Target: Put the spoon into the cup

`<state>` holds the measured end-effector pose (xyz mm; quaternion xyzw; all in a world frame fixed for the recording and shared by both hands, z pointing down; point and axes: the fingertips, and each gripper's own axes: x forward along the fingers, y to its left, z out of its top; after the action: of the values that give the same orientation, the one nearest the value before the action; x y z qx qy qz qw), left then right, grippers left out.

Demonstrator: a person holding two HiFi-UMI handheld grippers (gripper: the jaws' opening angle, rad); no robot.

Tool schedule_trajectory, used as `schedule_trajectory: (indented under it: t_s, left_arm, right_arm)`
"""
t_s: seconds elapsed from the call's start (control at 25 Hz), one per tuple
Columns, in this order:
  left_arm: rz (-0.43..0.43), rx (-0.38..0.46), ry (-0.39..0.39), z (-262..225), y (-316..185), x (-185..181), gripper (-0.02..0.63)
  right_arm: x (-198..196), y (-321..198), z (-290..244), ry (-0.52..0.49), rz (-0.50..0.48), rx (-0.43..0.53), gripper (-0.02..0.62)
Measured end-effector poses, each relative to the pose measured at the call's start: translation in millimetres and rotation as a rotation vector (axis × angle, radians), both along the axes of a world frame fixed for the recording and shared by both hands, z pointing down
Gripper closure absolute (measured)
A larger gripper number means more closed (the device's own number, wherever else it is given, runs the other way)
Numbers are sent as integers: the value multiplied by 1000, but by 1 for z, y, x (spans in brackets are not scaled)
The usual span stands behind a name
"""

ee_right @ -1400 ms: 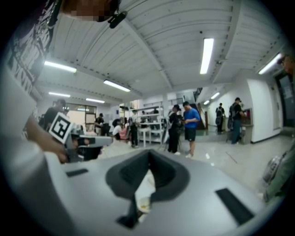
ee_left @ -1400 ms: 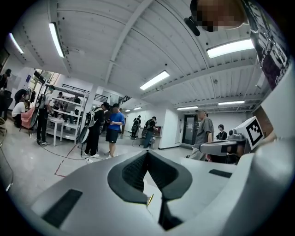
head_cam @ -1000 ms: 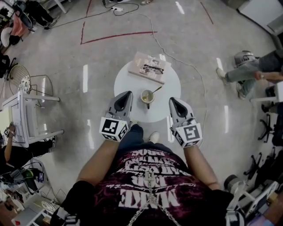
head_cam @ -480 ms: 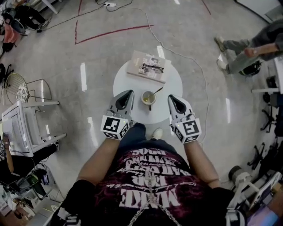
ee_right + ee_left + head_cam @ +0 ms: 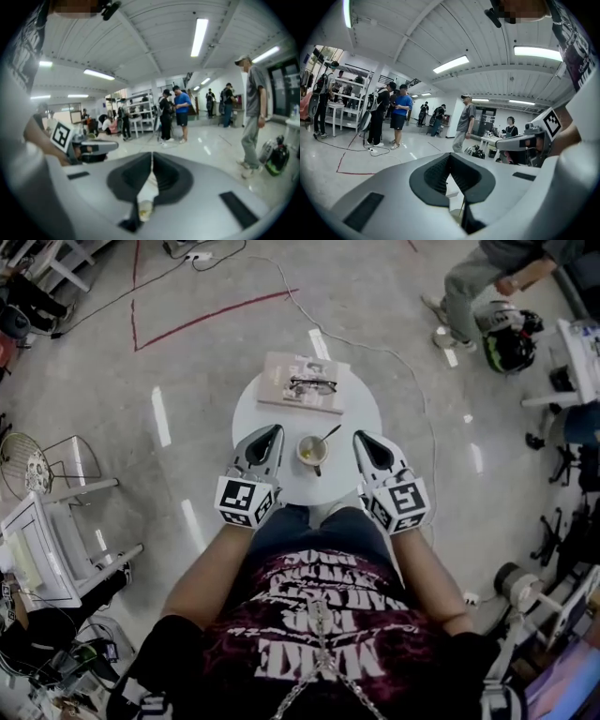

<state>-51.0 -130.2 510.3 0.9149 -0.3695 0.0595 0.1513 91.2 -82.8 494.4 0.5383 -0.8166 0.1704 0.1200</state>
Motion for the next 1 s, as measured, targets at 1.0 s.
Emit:
schedule_trajectory:
  t_s: [1.0]
  left_arm:
    - [-186,-139,-76,45,16,-21,577]
  right_arm:
    - [5,-8,139,8,-183,-345,476]
